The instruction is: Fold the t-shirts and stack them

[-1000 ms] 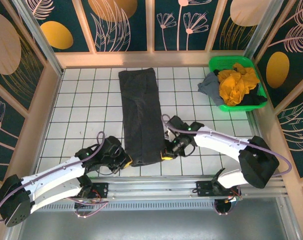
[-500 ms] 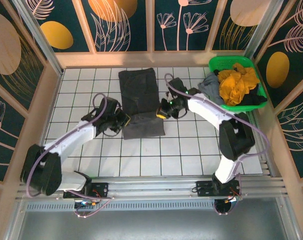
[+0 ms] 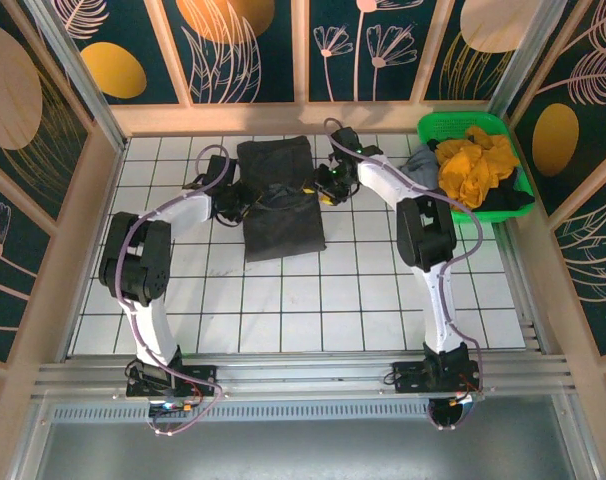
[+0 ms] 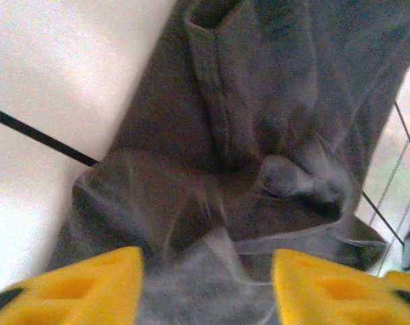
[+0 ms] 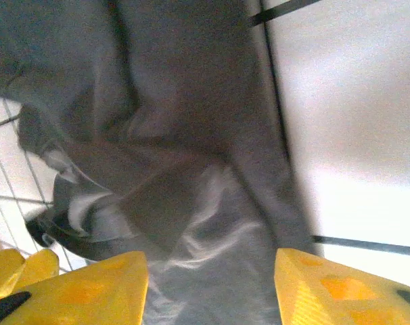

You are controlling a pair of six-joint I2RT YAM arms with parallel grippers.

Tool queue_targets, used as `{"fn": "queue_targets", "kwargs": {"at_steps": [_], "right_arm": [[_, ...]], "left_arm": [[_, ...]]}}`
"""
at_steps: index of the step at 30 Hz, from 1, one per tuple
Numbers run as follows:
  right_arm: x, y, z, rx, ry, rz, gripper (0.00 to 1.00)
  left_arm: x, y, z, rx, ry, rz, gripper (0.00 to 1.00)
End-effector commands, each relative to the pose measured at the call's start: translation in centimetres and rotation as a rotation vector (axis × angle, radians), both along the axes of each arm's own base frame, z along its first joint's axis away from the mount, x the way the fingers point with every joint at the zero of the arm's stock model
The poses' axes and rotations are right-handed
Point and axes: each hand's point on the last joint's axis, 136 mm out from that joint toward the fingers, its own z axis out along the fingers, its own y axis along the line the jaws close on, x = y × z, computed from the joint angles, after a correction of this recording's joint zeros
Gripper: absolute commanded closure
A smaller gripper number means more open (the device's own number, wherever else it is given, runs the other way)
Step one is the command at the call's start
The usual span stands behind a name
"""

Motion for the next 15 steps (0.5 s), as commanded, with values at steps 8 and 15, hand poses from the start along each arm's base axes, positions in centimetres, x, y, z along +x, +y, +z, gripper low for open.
{"fn": "queue_targets", "kwargs": {"at_steps": [8, 15], "right_arm": [[-4.2, -4.2, 5.4, -0.044, -0.141, -0.047, 0.29], [-10.5, -3.4, 0.3, -0.041, -0.017, -0.002, 0.31]], "left_arm": [[-8.6, 2.4, 1.8, -0.055, -0.032, 0.031, 0.42], [-13.7, 1.0, -1.5, -0.227, 0.080, 0.076, 0.47]]}}
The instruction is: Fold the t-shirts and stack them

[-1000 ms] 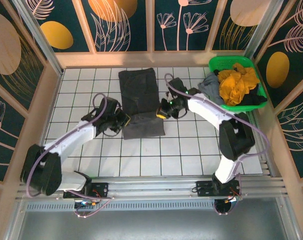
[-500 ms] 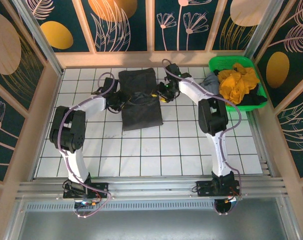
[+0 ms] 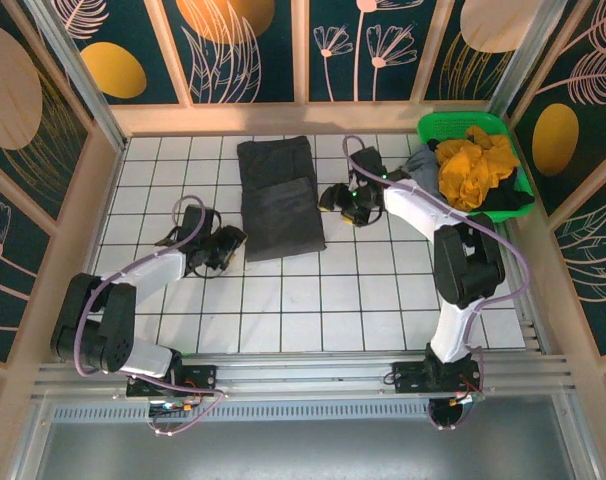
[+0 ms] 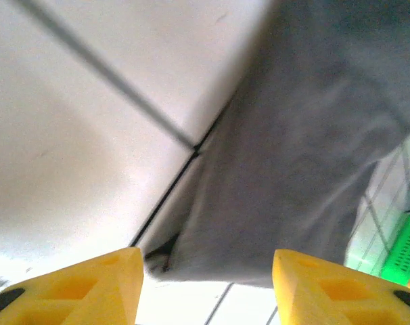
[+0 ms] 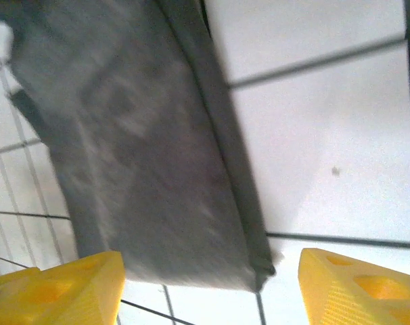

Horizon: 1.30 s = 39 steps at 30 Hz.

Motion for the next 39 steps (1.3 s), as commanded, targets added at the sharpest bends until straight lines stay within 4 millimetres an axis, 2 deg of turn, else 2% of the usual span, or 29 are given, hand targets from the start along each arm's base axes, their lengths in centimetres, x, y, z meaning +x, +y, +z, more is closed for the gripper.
{"fn": "queue_targets", "kwargs": {"at_steps": [1, 7, 10, 14, 17, 20, 23, 25, 27, 29, 30, 33, 39], "right_arm": [[-1.6, 1.1, -2.7, 0.014, 0.059, 0.014, 0.31], [-3.0, 2.5, -6.6, 0.035, 0.172, 0.028, 0.31], [-2.8, 3.2, -7.3, 0.066, 0.191, 0.019, 0.35], [-2.7, 3.8, -7.8, 0.100, 0.226, 0.000, 0.49], [-3.0, 4.1, -7.8, 0.139, 0.247, -0.022, 0.63], [-3.3, 4.4, -7.6, 0.168, 0.263, -0.038, 0.72], [-3.7, 4.2, -7.4, 0.166, 0.275, -0.062, 0.91], [-4.1, 3.7, -7.2, 0.155, 0.278, -0.088, 1.00], [-4.6, 2.9, -6.9, 0.136, 0.275, -0.116, 1.00], [-5.4, 1.9, -6.6, 0.118, 0.275, -0.146, 1.00], [-5.9, 1.5, -6.3, 0.121, 0.268, -0.158, 1.00], [-7.8, 0.9, -5.6, 0.139, 0.266, -0.158, 1.00], [-12.9, 1.3, -5.2, 0.155, 0.339, -0.062, 1.00]], "left_arm": [[0.0, -1.8, -0.2, -0.109, 0.020, 0.015, 0.47], [-0.3, -4.6, -2.4, -0.126, 0.094, -0.034, 0.46], [-0.2, -4.8, -3.3, -0.116, 0.112, -0.025, 0.48], [0.6, -4.6, -3.4, -0.091, 0.103, -0.005, 0.52], [1.4, -4.7, -3.1, -0.081, 0.087, -0.008, 0.54], [1.8, -4.7, -2.9, -0.075, 0.075, -0.009, 0.56], [2.0, -4.7, -2.6, -0.067, 0.064, -0.009, 0.62], [2.0, -4.4, -2.4, -0.056, 0.056, -0.007, 0.69], [1.9, -4.2, -2.3, -0.044, 0.052, -0.006, 0.80], [1.7, -4.0, -2.2, -0.037, 0.049, -0.005, 0.96], [1.5, -3.9, -2.0, -0.036, 0.047, -0.005, 1.00], [0.6, -4.1, -1.2, -0.054, 0.035, -0.035, 1.00], [-1.8, -6.5, 1.4, -0.123, 0.009, -0.155, 1.00]]}}
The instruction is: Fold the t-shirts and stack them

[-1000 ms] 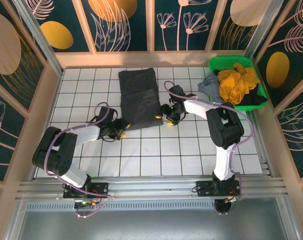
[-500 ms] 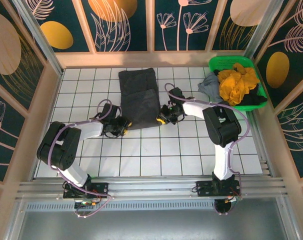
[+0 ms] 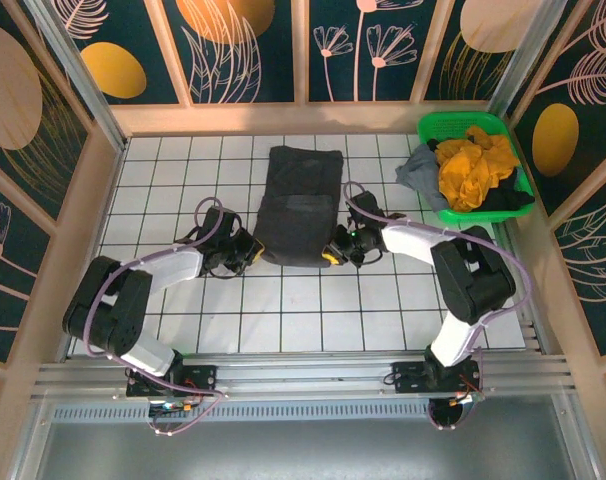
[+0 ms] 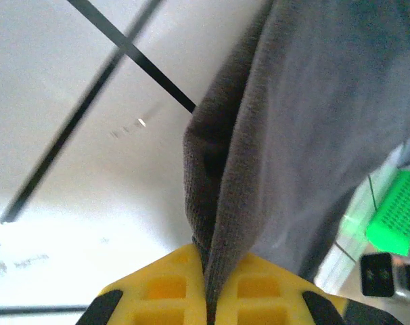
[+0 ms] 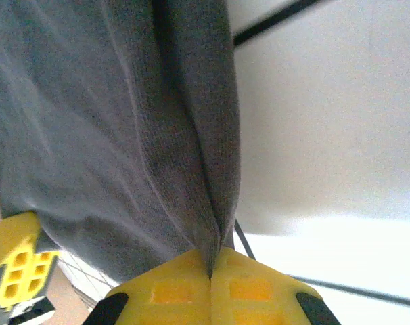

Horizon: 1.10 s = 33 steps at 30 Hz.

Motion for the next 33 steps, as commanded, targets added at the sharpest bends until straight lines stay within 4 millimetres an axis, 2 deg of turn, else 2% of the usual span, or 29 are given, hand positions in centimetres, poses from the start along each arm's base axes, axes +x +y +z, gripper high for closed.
{"fn": "queue_targets", "kwargs": {"at_steps": [1, 5, 10, 14, 18, 23, 26, 27, 29, 33], "right_arm": [[-3.6, -0.4, 0.2, 0.001, 0.075, 0.031, 1.00], [-4.1, -1.3, 3.1, 0.014, 0.045, -0.024, 1.00], [-2.6, -1.4, 7.8, 0.051, 0.011, -0.099, 1.00], [-0.7, -2.0, 10.0, 0.052, 0.041, -0.184, 1.00], [2.9, -2.9, 11.7, 0.084, 0.014, -0.277, 1.00], [8.4, -3.5, 13.1, 0.118, -0.021, -0.344, 1.00], [12.1, -3.8, 13.3, 0.114, -0.050, -0.376, 1.00], [13.2, -3.9, 13.1, 0.105, -0.053, -0.389, 1.00], [15.2, -4.1, 12.7, 0.099, -0.054, -0.413, 1.00], [18.5, -4.9, 10.7, 0.068, -0.046, -0.463, 1.00]], "left_arm": [[-1.7, -0.9, 1.6, -0.026, -0.020, -0.071, 1.00], [-2.0, -0.6, 4.7, -0.031, -0.067, -0.058, 1.00], [-0.4, -0.9, 9.1, -0.046, -0.150, -0.035, 1.00], [2.4, -1.3, 12.6, -0.044, -0.230, -0.010, 1.00], [6.0, -2.2, 15.4, -0.041, -0.292, -0.001, 1.00], [10.5, -2.7, 16.3, -0.013, -0.313, 0.009, 1.00], [13.4, -3.0, 16.7, -0.002, -0.331, 0.011, 1.00], [14.4, -3.3, 15.7, 0.006, -0.315, 0.006, 1.00], [16.3, -3.4, 15.0, 0.013, -0.311, 0.000, 1.00], [20.4, -3.6, 12.2, 0.022, -0.296, -0.011, 1.00]]}}
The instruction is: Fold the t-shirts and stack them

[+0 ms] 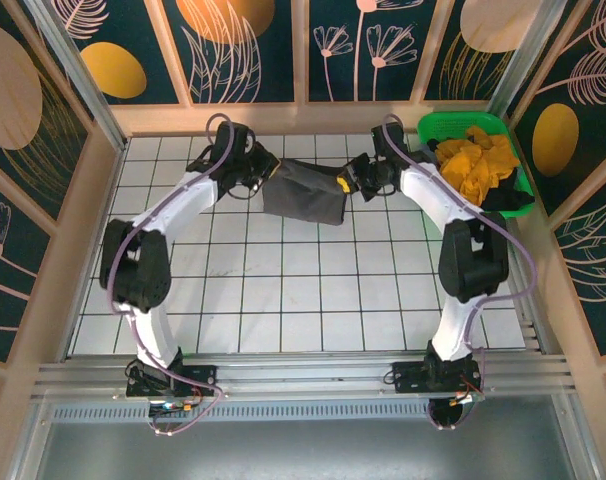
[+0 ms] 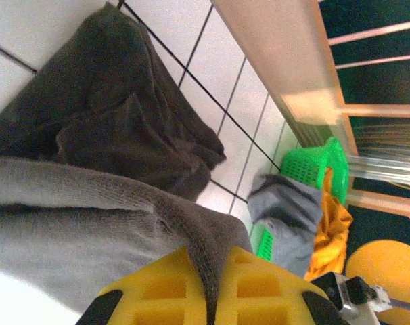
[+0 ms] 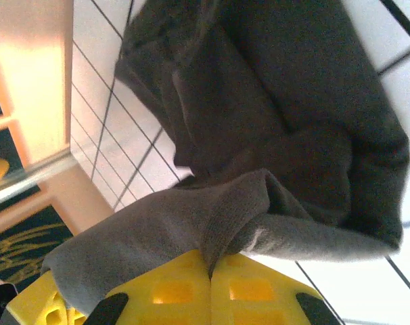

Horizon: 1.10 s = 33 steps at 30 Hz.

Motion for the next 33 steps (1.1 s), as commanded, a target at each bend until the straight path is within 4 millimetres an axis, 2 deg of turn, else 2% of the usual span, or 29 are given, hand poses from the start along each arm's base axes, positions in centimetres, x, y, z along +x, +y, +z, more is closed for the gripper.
{"fn": "queue_targets", "kwargs": {"at_steps": [1, 5, 6, 8, 9, 10, 11, 13, 14, 15, 16, 18, 20, 21, 23, 25, 27, 29, 33], "right_arm": [[2.7, -1.3, -1.2, -0.035, 0.016, -0.075, 1.00], [6.2, -2.6, -3.4, -0.061, 0.004, -0.101, 1.00], [7.2, -2.8, -3.7, -0.066, -0.011, -0.094, 0.91], [9.2, -3.2, -3.5, -0.082, -0.057, -0.072, 0.66], [9.8, -3.7, -3.6, -0.110, -0.050, -0.070, 0.57], [10.1, -4.2, -3.6, -0.129, -0.047, -0.069, 0.50], [10.7, -4.6, -2.5, -0.148, -0.077, -0.064, 0.43], [11.5, -5.2, 0.2, -0.179, -0.162, -0.051, 0.31], [11.7, -5.2, 2.0, -0.190, -0.224, -0.034, 0.24], [11.6, -5.6, 3.4, -0.207, -0.262, -0.028, 0.12], [11.2, -5.9, 4.4, -0.224, -0.284, -0.020, 0.11], [9.8, -6.3, 6.0, -0.249, -0.312, 0.007, 0.11], [7.8, -6.2, 6.0, -0.253, -0.304, 0.037, 0.13], [6.4, -6.1, 6.9, -0.246, -0.322, 0.044, 0.14], [3.5, -5.9, 6.7, -0.226, -0.322, 0.053, 0.17], [0.4, -5.6, 6.1, -0.196, -0.318, 0.057, 0.19], [-2.9, -5.3, 5.2, -0.152, -0.302, 0.065, 0.19], [-5.6, -5.4, 4.4, -0.124, -0.280, 0.066, 0.19], [-9.5, -6.1, 3.9, -0.111, -0.260, 0.062, 0.20]], "left_arm": [[3.2, 0.3, -1.7, 0.023, -0.010, -0.020, 1.00], [7.4, -0.2, -3.9, 0.020, -0.007, -0.031, 1.00], [8.3, -0.4, -4.2, 0.020, -0.013, -0.037, 0.95], [9.9, -0.9, -3.9, 0.011, -0.046, -0.061, 0.74], [10.4, -1.0, -3.6, 0.011, -0.060, -0.070, 0.58], [10.7, -1.2, -3.3, 0.018, -0.065, -0.079, 0.49], [10.7, -1.0, -2.8, 0.033, -0.070, -0.081, 0.42], [10.1, -0.2, -1.6, 0.066, -0.074, -0.065, 0.40], [9.2, 0.2, -1.2, 0.068, -0.071, -0.049, 0.40], [8.0, 0.7, -0.8, 0.058, -0.066, -0.027, 0.41], [6.9, 1.0, -0.1, 0.038, -0.075, -0.007, 0.41], [3.3, 1.4, -0.4, -0.010, -0.052, 0.031, 0.42], [-0.2, 0.7, -1.3, -0.063, -0.011, 0.046, 0.43], [-2.0, 0.0, -1.7, -0.096, 0.005, 0.053, 0.44], [-5.0, -2.1, -2.7, -0.150, 0.035, 0.052, 0.45], [-7.1, -5.0, -3.7, -0.194, 0.060, 0.026, 0.45], [-8.3, -7.9, -5.3, -0.211, 0.094, 0.001, 0.42], [-8.5, -9.7, -6.6, -0.228, 0.121, 0.001, 0.38], [-7.3, -10.8, -9.3, -0.224, 0.146, 0.055, 0.37]]}}
